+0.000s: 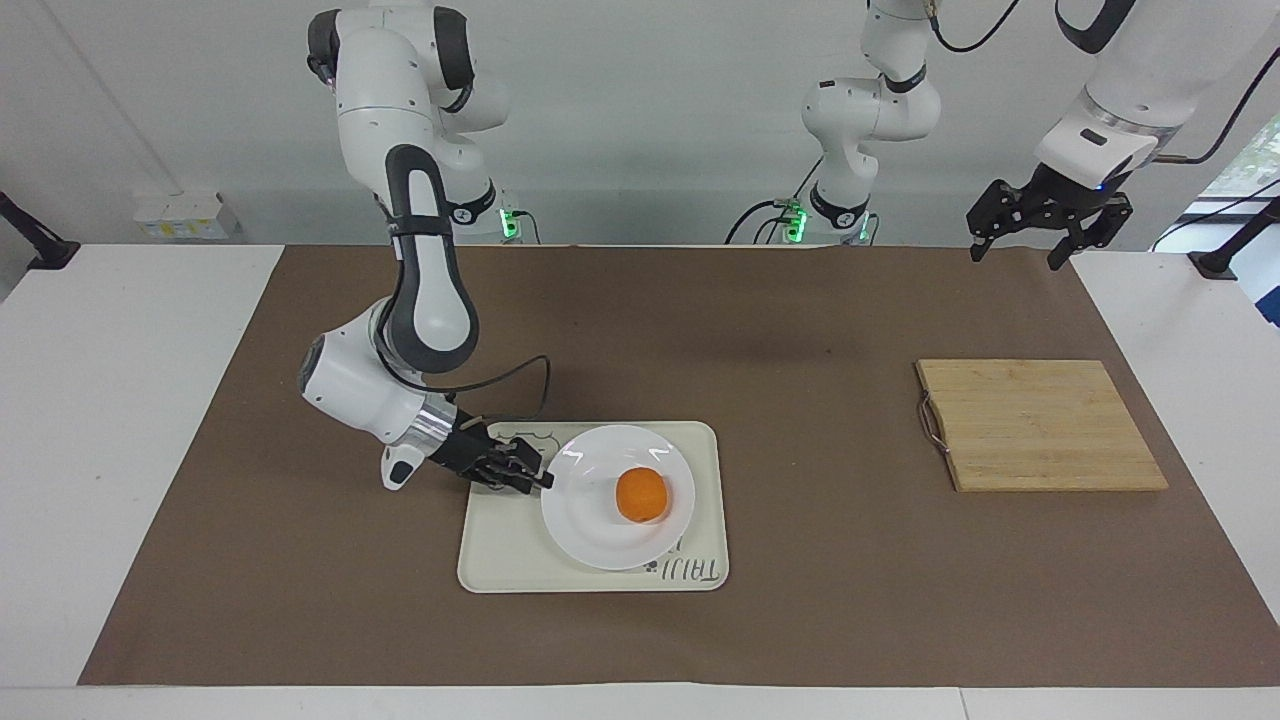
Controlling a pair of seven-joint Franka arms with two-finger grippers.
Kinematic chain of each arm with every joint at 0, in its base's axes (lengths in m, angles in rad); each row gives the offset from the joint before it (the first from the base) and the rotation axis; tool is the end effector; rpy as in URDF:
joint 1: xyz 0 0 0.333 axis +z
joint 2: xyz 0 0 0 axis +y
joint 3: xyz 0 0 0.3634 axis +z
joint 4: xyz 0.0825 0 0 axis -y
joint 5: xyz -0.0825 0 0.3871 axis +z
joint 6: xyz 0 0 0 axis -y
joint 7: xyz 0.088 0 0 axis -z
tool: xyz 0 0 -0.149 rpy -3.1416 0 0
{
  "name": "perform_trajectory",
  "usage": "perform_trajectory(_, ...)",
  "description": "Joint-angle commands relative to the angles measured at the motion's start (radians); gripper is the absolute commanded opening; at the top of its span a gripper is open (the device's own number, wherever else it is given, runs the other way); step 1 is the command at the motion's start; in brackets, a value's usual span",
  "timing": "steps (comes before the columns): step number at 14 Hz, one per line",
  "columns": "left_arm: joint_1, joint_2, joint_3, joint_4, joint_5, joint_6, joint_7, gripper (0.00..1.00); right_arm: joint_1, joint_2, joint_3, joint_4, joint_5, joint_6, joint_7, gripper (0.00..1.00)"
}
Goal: Place orange and plate with both arms
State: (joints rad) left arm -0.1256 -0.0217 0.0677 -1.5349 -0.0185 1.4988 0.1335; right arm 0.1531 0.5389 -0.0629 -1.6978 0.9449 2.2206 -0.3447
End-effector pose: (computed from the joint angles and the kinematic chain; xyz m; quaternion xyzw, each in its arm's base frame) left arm 0.5411 -0.0338 0.6525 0.9953 -0.0962 -0.0068 0.0102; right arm 0.7064 0.1224 0.2981 -0.9354 0.0741 -0.0401 0.3435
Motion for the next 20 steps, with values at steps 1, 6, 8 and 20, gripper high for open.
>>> perform_trajectory(1,0.011,-0.026,-0.011,-0.03,0.017,0.018,-0.011,1.0,-0.01,-0.028,-0.006,-0.003,-0.111,0.011,0.007,1.0)
perform_trajectory(6,0.011,-0.026,-0.012,-0.03,0.017,0.018,-0.011,1.0,-0.006,-0.101,-0.037,0.007,-0.398,0.01,0.143,1.0)
perform_trajectory(8,0.011,-0.026,-0.012,-0.03,0.017,0.018,-0.011,1.0,-0.006,-0.161,-0.044,0.003,-0.555,-0.019,0.252,1.0)
perform_trajectory(20,0.011,-0.026,-0.012,-0.03,0.017,0.018,-0.011,1.0,-0.09,-0.454,-0.063,0.007,-0.899,-0.467,0.325,1.0)
